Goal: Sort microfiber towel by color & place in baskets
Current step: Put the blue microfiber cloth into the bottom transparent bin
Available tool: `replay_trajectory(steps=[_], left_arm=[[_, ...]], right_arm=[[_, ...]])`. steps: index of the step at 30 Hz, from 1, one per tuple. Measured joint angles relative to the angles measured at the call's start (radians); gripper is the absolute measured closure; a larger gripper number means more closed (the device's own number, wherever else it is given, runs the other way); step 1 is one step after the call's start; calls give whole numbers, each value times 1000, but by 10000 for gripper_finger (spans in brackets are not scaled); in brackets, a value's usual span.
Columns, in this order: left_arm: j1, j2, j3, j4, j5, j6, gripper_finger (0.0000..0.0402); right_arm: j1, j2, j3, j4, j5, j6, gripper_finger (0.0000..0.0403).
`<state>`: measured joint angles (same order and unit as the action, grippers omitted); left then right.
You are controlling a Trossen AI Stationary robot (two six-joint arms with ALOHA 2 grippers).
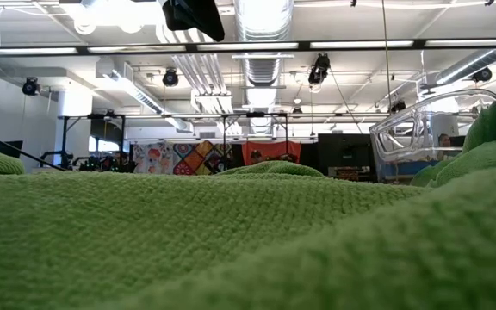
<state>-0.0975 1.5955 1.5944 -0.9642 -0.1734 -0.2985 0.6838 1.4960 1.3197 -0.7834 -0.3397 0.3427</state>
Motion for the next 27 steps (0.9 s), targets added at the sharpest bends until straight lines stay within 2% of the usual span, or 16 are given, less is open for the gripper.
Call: replay_trajectory(steps=[5,9,14,22,27], left_arm=[[0,0,0,0,0,4,402],[0,0,0,8,0,21,402],[0,0,0,11,0,27,402],[0,0,0,11,0,27,402],[0,0,0,12,7,27,402]], right_arm=[[-7,0,-6,-46,23,-70,390],[-10,0,-8,-41,30,-212,390],[-19,8,-8,-17,99,-335,390],[-22,58,-9,-18,264,-351,390],[-24,66,-8,-23,287,-351,390]])
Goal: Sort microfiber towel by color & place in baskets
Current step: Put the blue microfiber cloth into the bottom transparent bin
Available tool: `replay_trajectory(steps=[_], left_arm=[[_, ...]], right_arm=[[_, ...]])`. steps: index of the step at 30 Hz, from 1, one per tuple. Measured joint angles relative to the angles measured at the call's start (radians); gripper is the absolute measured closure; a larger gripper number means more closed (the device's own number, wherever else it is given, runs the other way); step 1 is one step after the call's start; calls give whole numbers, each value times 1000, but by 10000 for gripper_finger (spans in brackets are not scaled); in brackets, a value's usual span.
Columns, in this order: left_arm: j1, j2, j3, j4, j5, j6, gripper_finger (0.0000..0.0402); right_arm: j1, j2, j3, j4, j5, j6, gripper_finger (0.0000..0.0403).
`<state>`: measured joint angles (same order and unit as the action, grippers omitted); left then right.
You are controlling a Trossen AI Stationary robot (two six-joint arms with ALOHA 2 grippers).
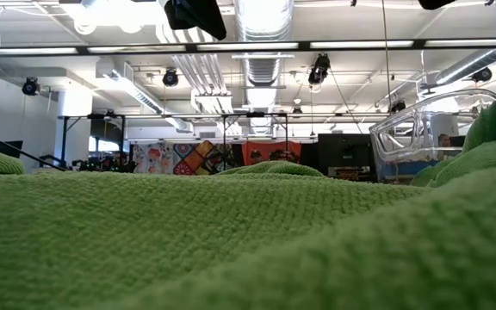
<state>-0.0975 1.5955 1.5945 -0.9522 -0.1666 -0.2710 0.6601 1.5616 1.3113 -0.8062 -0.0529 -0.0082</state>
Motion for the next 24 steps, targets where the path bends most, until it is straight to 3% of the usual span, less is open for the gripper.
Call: replay_trajectory(steps=[13,24], left_arm=[[0,0,0,89,10,0,402],[0,0,0,243,12,0,402]], right_arm=[[0,-43,2,-11,0,-3,390],[0,-49,46,-3,2,-108,390]])
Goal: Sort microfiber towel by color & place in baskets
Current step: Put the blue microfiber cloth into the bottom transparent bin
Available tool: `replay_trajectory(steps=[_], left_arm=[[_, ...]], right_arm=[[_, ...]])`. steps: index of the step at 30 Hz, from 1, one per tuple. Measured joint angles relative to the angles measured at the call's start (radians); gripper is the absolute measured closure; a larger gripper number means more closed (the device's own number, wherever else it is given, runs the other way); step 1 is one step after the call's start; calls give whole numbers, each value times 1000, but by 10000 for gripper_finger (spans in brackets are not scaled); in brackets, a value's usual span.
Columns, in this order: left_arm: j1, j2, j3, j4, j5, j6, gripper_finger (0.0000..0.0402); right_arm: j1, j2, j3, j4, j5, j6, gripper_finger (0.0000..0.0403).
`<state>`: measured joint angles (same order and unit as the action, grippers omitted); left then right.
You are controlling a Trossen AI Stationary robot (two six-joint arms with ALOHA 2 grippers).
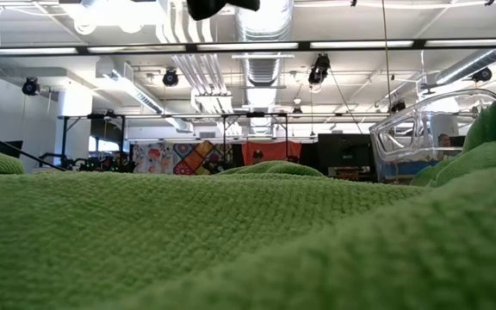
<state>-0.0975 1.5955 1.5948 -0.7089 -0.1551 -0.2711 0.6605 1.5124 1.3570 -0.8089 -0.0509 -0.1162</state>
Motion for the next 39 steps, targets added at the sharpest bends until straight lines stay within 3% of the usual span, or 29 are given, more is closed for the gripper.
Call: replay_trajectory(steps=[10,32,39], left_arm=[[0,0,0,132,0,0,402],[0,0,0,202,0,0,402],[0,0,0,201,0,0,402]], right_arm=[[-6,-1,27,-11,39,-36,390],[-26,2,23,-15,364,125,390],[-26,2,23,-20,419,161,390]])
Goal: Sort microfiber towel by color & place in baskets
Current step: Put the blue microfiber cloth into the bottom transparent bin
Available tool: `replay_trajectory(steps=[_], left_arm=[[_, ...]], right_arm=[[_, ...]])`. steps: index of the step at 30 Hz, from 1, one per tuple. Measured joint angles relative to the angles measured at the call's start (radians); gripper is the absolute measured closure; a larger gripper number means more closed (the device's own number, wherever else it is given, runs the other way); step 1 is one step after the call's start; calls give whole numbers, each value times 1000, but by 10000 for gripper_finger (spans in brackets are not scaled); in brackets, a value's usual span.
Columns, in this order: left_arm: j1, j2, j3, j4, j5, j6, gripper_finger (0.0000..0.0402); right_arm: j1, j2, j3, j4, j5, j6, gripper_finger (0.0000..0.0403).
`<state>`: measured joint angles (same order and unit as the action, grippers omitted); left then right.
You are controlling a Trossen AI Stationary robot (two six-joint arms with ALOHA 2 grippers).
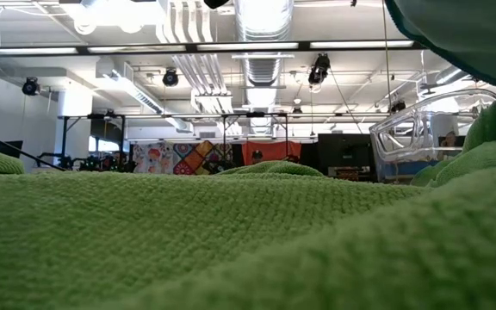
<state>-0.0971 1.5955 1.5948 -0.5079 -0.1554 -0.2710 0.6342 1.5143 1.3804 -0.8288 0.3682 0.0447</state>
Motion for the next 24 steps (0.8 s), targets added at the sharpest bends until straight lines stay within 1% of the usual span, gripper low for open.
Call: replay_trajectory(steps=[20,22,24], left_arm=[[0,0,0,0,0,0,402],[0,0,0,0,0,0,402],[0,0,0,0,0,0,402]], right_arm=[[0,0,0,9,1,7,390],[0,0,0,5,10,7,390],[0,0,0,-4,46,6,390]])
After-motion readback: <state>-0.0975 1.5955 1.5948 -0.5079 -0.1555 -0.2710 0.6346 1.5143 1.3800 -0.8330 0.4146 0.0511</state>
